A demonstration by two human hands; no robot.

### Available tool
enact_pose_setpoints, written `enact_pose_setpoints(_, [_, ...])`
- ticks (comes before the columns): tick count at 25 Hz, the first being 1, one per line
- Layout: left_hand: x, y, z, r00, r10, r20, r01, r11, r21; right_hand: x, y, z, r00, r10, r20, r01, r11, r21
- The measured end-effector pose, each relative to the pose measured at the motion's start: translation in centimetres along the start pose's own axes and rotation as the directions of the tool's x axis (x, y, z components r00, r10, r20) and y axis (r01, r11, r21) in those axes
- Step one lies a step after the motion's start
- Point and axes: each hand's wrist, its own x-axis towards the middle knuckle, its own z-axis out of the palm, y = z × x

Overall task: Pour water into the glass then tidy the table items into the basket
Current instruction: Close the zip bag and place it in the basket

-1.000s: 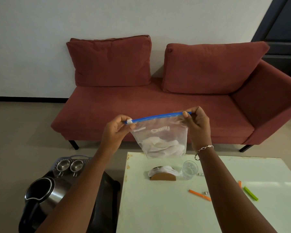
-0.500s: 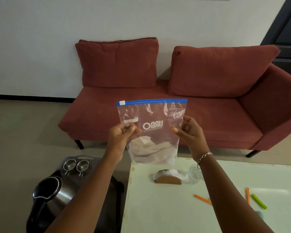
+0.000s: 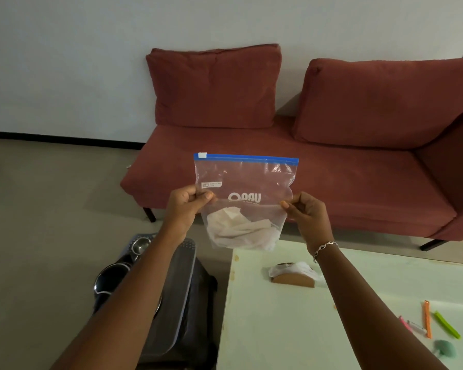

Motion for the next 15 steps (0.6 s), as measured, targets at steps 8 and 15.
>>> enact_pose_setpoints(8, [1.5,-3.8,-11.0,0.972,-0.222,0.081,0.214,0.972,0.099,0.6,3.5,10.8,0.982,0.121,0.145,-0.117,0.993,-0.034])
enact_pose_setpoints(15, [3.0,-9.7,-19.6,0.931,-0.365,0.018,0.362,0.929,0.081,1.0,8.0,21.3,0.941,0.207,0.267,-0.200,0.978,-0.055])
